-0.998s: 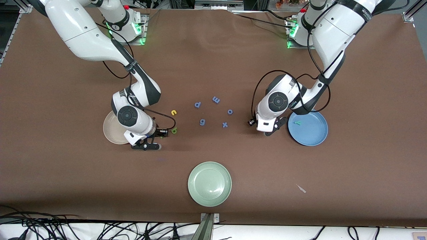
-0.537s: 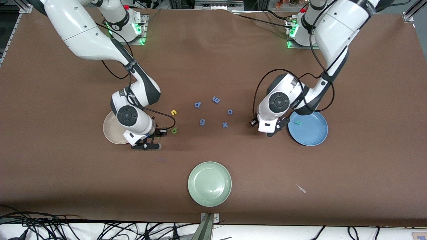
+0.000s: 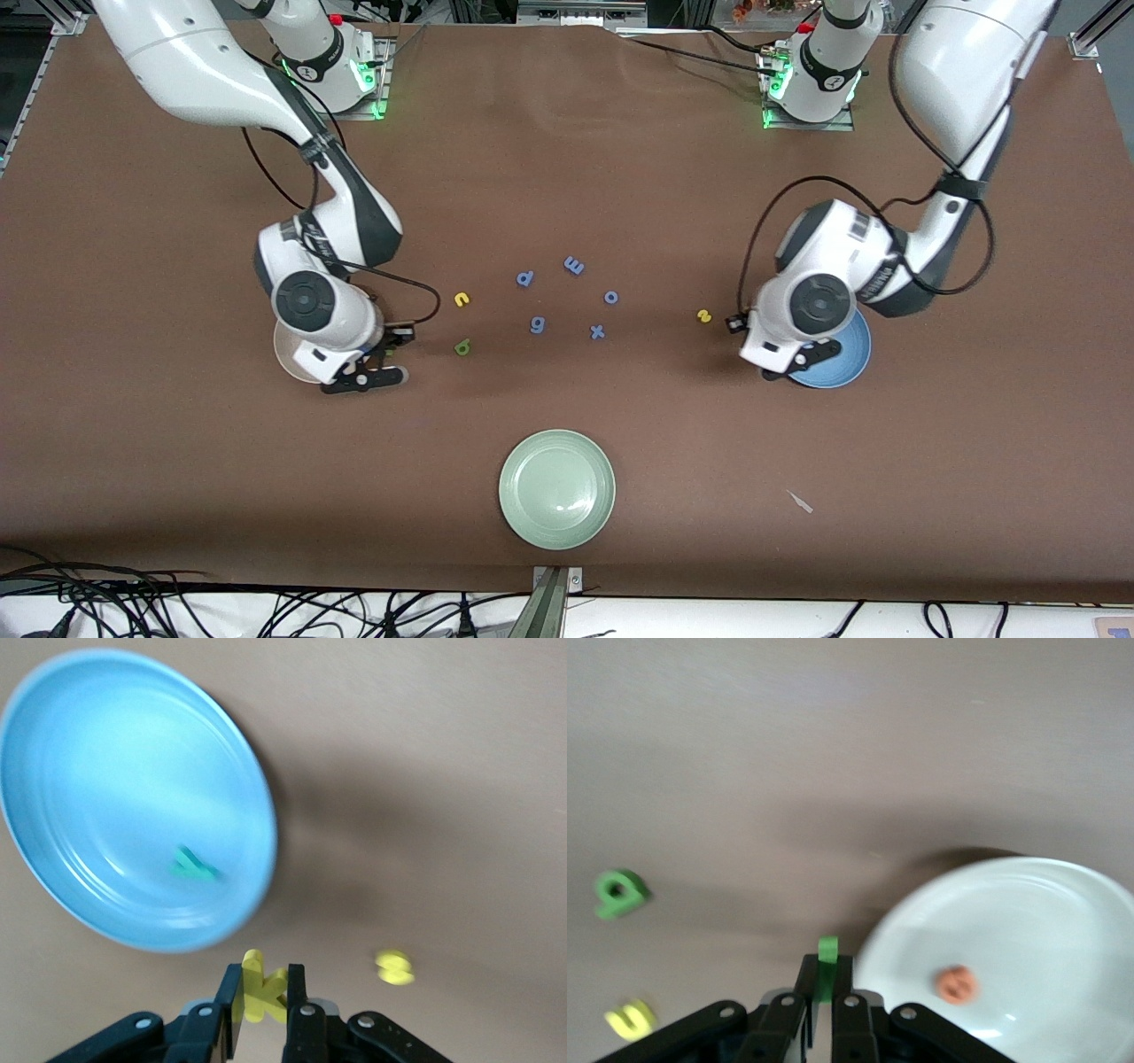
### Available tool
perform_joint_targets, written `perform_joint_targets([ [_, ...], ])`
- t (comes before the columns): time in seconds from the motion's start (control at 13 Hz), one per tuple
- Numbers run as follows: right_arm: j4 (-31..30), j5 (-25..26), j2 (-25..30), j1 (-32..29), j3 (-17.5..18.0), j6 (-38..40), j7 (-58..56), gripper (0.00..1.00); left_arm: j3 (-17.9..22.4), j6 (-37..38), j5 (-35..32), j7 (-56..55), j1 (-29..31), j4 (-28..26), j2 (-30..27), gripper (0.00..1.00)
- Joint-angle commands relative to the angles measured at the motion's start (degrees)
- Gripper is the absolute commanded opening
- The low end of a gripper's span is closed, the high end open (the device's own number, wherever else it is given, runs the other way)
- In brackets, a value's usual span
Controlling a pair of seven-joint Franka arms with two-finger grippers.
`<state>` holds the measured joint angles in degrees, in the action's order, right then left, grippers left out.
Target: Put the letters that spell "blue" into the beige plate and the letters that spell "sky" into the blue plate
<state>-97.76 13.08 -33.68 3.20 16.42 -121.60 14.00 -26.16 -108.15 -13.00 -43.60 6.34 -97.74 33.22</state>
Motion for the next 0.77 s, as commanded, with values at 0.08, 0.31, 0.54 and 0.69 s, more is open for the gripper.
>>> perform_joint_targets([
  [0.08,-10.85,-0.25,5.81,-4.68,-1.3,-4.24,-7.58,0.23,-0.47,0.22,-1.66,8.96,3.59,-0.7,0.26,0.02],
  [0.31,-13.16,-4.61,5.82,-4.78,-1.39,-6.63,-3.3,0.79,-0.48,-4.5,-6.25,17.2,7.8,-1.66,2.81,0.08],
  [0.54,-12.72,-6.14,6.35,-4.16,0.79,-6.11,1.27,0.83,-0.56,-7.08,-6.25,20.93,8.87,-2.11,3.17,0.55],
  [0.69,-11.93,-6.23,6.17,-1.55,1.86,-6.11,5.66,0.83,-1.17,-6.38,-5.29,20.58,8.61,-1.85,2.29,1.0],
])
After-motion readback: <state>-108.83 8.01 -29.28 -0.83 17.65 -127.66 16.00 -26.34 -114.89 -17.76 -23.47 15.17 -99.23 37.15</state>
